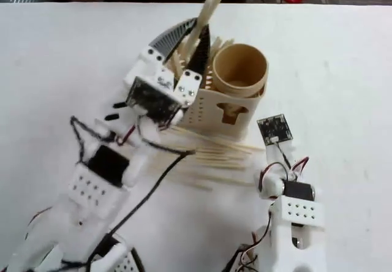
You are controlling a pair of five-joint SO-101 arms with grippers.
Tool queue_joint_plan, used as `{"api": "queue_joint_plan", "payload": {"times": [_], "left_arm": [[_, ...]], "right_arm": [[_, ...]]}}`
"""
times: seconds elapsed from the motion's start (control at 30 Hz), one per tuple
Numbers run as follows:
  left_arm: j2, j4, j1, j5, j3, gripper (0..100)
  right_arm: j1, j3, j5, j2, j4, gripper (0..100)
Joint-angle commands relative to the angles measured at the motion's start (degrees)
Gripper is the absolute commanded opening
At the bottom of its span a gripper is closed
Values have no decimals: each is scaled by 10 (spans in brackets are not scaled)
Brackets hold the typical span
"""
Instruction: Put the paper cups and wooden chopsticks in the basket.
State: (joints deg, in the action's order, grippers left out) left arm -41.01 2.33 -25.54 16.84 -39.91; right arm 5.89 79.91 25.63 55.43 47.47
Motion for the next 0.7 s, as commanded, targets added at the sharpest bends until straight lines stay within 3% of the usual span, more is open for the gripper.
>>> {"api": "queue_joint_plan", "payload": {"times": [0.0,0.23,0.67], "left_arm": [[61,-37,-1,-7,27,22],[164,-33,43,-89,83,23],[167,43,59,-178,94,24]], "right_arm": [[-6,-4,-1,9,-7,63],[-6,-3,-1,9,-7,63],[-6,-3,-1,9,-7,63]]}}
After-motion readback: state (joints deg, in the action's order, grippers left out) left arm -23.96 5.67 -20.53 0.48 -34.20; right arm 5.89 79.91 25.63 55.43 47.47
